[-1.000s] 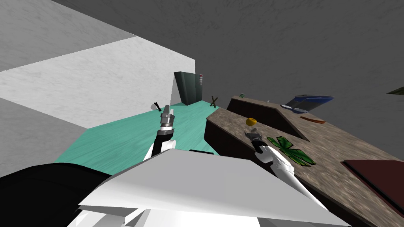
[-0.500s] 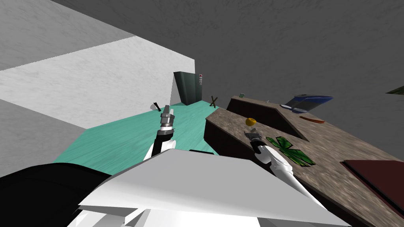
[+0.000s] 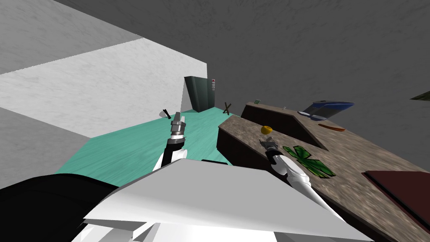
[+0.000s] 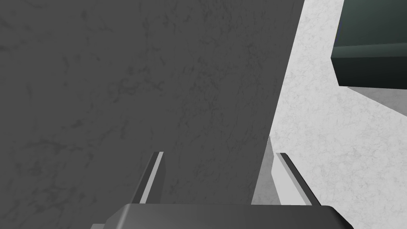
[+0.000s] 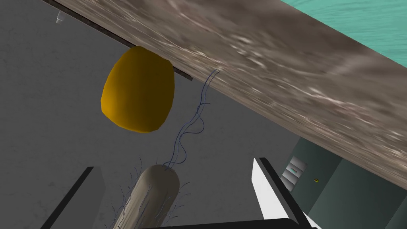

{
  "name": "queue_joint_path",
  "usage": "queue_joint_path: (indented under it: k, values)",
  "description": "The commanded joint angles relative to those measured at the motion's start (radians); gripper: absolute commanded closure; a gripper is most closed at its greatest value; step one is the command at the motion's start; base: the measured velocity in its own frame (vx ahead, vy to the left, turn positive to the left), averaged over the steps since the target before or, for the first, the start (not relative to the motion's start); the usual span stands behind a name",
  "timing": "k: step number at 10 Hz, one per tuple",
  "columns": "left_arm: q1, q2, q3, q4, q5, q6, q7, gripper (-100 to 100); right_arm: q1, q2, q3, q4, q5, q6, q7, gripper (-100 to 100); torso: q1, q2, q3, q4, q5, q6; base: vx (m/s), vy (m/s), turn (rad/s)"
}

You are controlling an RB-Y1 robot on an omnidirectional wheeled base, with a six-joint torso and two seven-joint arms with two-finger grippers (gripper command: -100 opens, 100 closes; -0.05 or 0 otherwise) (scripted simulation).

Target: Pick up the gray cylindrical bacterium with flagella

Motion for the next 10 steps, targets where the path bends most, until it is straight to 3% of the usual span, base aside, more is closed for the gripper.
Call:
queue_joint_path:
  k: [1, 3, 4, 5, 6, 10]
  values:
    - [0.000, 0.000, 0.000, 0.000, 0.000, 0.000, 0.000, 0, 0.014, -0.002, 0.020, -0.031, 0.050, 0.029, -0.050, -100, 0.000, 0.000, 0.000, 0.000, 0.000, 0.000, 0.014, -0.020, -0.027]
    - [0.000, 0.000, 0.000, 0.000, 0.000, 0.000, 0.000, 0, 0.014, -0.002, 0.020, -0.031, 0.106, 0.029, -0.106, -100, -0.001, -0.001, 0.000, 0.000, 0.000, 0.000, 0.012, -0.021, -0.002]
    - [0.000, 0.000, 0.000, 0.000, 0.000, 0.000, 0.000, 0, 0.014, -0.002, 0.020, -0.031, 0.106, 0.029, -0.128, -100, -0.001, 0.000, 0.000, 0.000, 0.000, 0.000, 0.004, -0.005, 0.002]
    - [0.000, 0.000, 0.000, 0.000, 0.000, 0.000, 0.000, 0, 0.015, -0.002, 0.020, -0.032, 0.100, 0.029, -0.110, -100, 0.000, 0.000, 0.000, 0.000, 0.000, 0.000, 0.000, 0.000, 0.000]
    - [0.000, 0.000, 0.000, 0.000, 0.000, 0.000, 0.000, 0, 0.014, -0.002, 0.020, -0.032, 0.102, 0.029, -0.116, 100, 0.000, 0.000, 0.000, 0.000, 0.000, 0.000, 0.002, -0.005, -0.014]
    - [0.000, 0.000, 0.000, 0.000, 0.000, 0.000, 0.000, 0, 0.013, -0.007, 0.015, -0.032, 0.102, 0.033, -0.115, 100, 0.001, -0.002, -0.002, -0.003, -0.004, -0.003, 0.001, -0.003, -0.004]
